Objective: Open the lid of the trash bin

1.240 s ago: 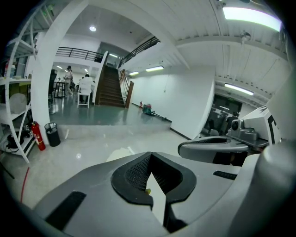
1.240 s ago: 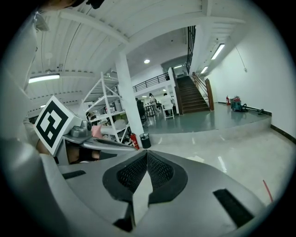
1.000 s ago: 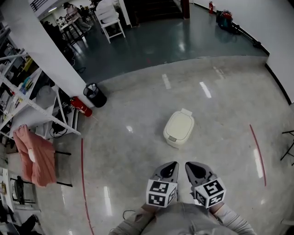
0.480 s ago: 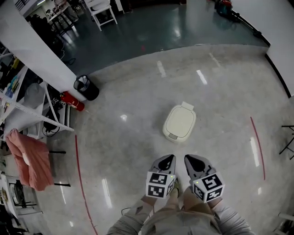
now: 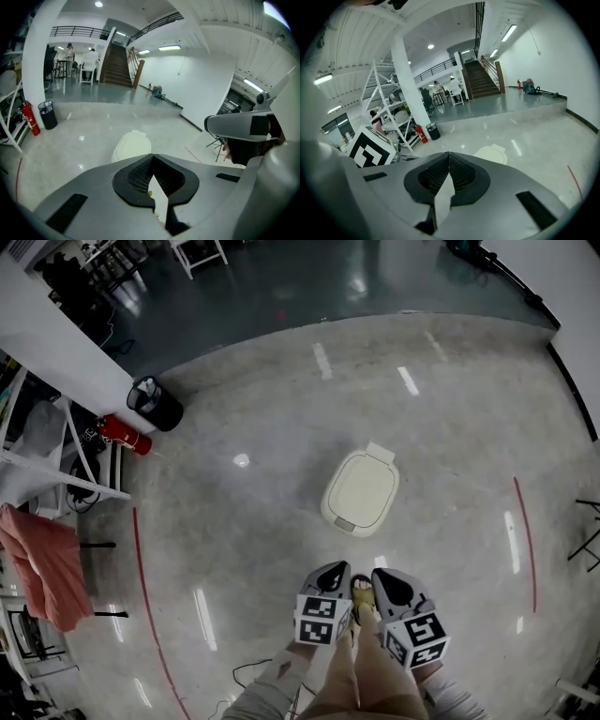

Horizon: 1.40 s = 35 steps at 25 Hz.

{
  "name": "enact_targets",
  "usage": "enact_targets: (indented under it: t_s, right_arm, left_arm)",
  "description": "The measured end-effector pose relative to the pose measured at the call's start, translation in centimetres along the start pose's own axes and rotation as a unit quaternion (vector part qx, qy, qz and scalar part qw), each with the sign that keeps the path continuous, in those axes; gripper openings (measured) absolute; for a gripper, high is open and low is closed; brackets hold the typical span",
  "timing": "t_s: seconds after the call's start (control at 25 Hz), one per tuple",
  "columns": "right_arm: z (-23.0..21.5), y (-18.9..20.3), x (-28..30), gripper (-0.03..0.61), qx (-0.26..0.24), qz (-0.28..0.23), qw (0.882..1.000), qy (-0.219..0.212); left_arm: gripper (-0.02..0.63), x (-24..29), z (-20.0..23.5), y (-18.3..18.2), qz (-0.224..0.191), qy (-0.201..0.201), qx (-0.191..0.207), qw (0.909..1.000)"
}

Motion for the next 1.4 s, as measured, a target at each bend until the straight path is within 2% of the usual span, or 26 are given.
enact_targets:
  t_s: [0.4,0.88,1.08,1.4]
  right_arm:
    - [-3.0,5.7,5.6,0.003,0.042,0.035,0.998,-0.011]
    - [-5.1,13.0,10.4,0.003,0.054,0.076,0.995,-0.026]
    - [-5.3,14.9,10.6,0.003,0.06,0.09,0.993,-0.035]
    - [-5.8,16.2,10.5,0.003,0.064,0.102,0.992,-0.037]
  left_arm:
    - [0.003,10.5,5.0,3.6,0.052,-0.032,0.013,0.9981]
    - [0.002,19.5,9.3,8.5,0.087,-0.054,-0.034,0.9941]
    - [0.002,22.1,10.3,9.3,0.093,-0.06,-0.051,0.9925]
    - [0.003,23.8,11.2,9.9,0.112,-0.068,-0.043,0.9905]
Point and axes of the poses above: the fingertips, and each gripper's own axes: x forward along the fingers, z to its left, y out of its underside, the point moved 2 cm from there along -x, backward along the fingers, and after that the axes turned 10 degrees about -x, right-handed, at the moved point
